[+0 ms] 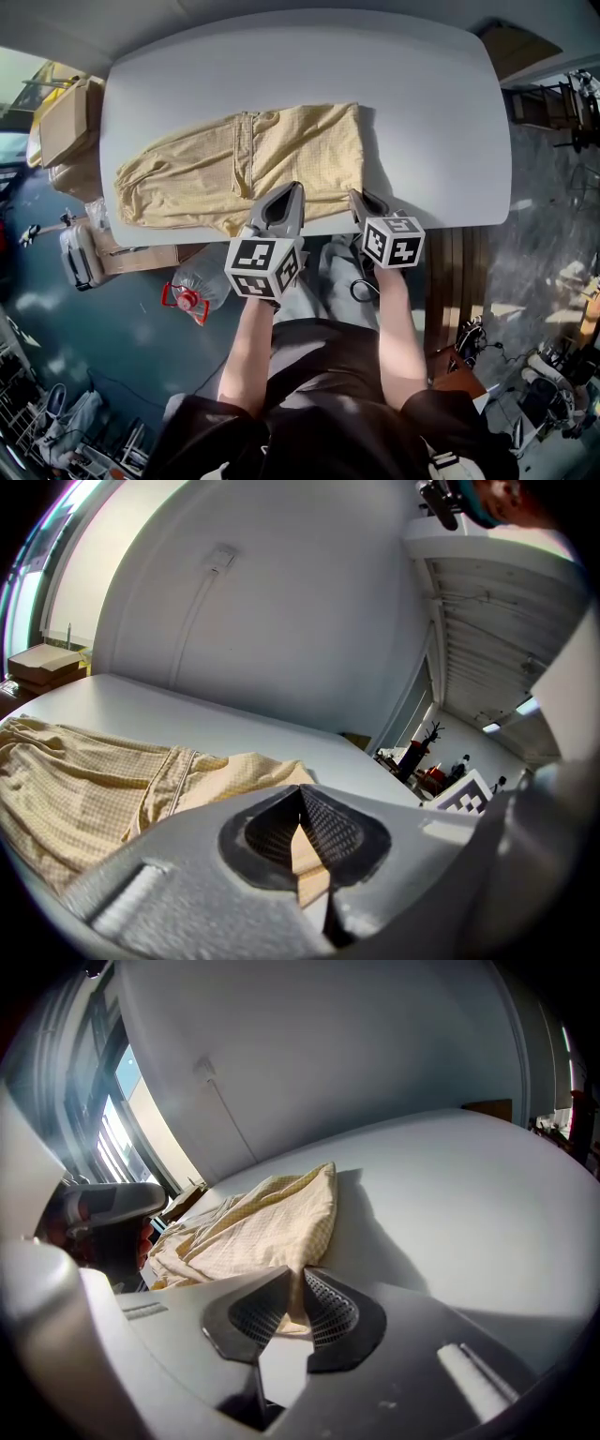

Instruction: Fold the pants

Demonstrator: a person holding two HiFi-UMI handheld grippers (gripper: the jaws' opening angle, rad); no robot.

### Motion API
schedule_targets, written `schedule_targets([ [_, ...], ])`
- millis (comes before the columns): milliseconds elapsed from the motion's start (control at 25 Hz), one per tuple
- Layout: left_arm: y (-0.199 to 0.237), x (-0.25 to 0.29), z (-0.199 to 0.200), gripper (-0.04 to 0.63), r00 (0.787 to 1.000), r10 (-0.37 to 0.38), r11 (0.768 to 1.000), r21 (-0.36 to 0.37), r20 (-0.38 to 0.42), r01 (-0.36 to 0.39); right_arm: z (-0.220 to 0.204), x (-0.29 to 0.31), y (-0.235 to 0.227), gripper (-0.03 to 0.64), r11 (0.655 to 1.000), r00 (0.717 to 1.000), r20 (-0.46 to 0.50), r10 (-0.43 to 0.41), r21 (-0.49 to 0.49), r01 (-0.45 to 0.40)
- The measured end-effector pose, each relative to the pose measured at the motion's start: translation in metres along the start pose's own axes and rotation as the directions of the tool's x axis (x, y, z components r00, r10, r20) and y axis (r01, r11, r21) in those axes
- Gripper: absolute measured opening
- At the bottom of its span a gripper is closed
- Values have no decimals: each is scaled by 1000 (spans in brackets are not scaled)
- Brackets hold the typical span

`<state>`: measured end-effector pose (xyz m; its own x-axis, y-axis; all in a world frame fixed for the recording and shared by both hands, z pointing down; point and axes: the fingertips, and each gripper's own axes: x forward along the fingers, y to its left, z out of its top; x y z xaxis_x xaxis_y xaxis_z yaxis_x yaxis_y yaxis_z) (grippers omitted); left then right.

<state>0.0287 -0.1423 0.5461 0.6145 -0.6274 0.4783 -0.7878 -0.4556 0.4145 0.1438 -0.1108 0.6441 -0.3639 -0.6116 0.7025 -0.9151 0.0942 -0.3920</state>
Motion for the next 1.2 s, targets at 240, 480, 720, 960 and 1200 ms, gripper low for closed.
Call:
schedule_targets([
  [240, -17, 13, -4, 5, 1000, -21, 1000, 12, -17, 21, 6, -10, -6, 44, 999, 999, 30, 42, 20, -43],
  [480, -57, 37, -12, 5, 997, -64, 997, 32, -44, 66, 5, -36, -46, 44, 998, 999, 51, 15, 56, -18],
  [720, -104, 70, -21, 5, 987, -141, 988, 58, -76, 146, 5, -74, -103, 44, 993, 995, 86, -56, 106, 47],
  [960, -164, 95, -22, 5, 967, -236, 966, 89, -93, 245, 4, -131, -165, 44, 976, 980, 127, -155, 170, 132],
  [1200, -215, 101, -29, 5, 947, -303, 942, 113, -108, 315, -12, -187, -213, 44, 948, 955, 153, -253, 236, 213],
])
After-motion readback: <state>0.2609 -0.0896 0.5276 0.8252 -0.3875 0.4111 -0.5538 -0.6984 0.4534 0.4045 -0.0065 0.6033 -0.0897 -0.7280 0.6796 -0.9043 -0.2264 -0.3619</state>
